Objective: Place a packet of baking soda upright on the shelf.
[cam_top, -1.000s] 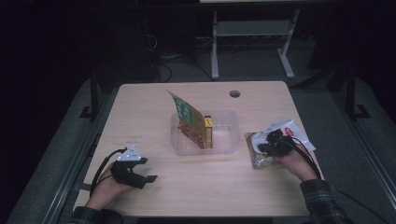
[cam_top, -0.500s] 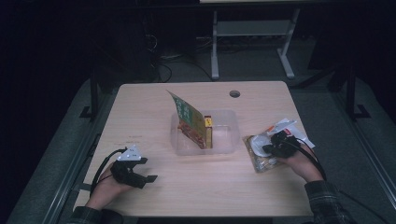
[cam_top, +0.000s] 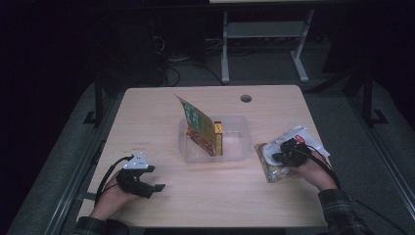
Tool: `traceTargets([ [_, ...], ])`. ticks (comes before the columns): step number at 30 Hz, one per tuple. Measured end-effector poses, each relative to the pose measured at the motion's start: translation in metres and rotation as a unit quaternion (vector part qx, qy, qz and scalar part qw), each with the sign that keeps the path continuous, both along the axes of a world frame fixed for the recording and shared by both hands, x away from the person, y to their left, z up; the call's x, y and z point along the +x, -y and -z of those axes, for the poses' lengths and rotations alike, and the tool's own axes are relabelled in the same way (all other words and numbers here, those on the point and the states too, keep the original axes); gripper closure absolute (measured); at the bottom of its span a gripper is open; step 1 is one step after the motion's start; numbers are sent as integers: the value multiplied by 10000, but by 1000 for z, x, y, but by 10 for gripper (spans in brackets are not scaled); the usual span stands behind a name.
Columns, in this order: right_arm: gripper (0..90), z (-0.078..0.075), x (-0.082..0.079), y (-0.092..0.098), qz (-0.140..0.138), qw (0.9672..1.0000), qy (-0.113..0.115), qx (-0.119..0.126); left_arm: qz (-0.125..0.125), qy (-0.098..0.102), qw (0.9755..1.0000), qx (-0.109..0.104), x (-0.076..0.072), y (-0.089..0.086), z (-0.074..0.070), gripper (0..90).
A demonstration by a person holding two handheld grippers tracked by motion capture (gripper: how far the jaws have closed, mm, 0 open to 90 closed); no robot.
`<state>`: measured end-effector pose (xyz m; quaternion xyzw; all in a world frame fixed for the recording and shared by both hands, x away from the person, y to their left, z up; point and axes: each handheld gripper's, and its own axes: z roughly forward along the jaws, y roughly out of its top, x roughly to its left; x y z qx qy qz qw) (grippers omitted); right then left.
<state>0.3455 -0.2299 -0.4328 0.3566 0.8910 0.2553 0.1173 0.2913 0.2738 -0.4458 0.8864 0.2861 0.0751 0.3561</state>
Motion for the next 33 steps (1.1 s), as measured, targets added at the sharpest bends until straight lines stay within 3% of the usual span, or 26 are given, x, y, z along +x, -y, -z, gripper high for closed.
traceTargets([
  [10,900,0,-26,-7,-434,9990,-18,43,11,2,10000,14,0,1,0,173],
  [24,899,1,-44,-24,-1236,9918,-147,281,16,-35,10000,13,0,2,1,173],
  [27,899,-1,-42,-25,-1172,9929,-67,207,22,-23,10000,19,0,2,1,173],
  [31,899,-4,-31,-20,-763,9970,-20,139,2,-53,10000,-7,0,2,2,173],
  [33,899,-1,-26,-20,-736,9973,-8,-20,46,-22,10000,47,1,3,1,173],
])
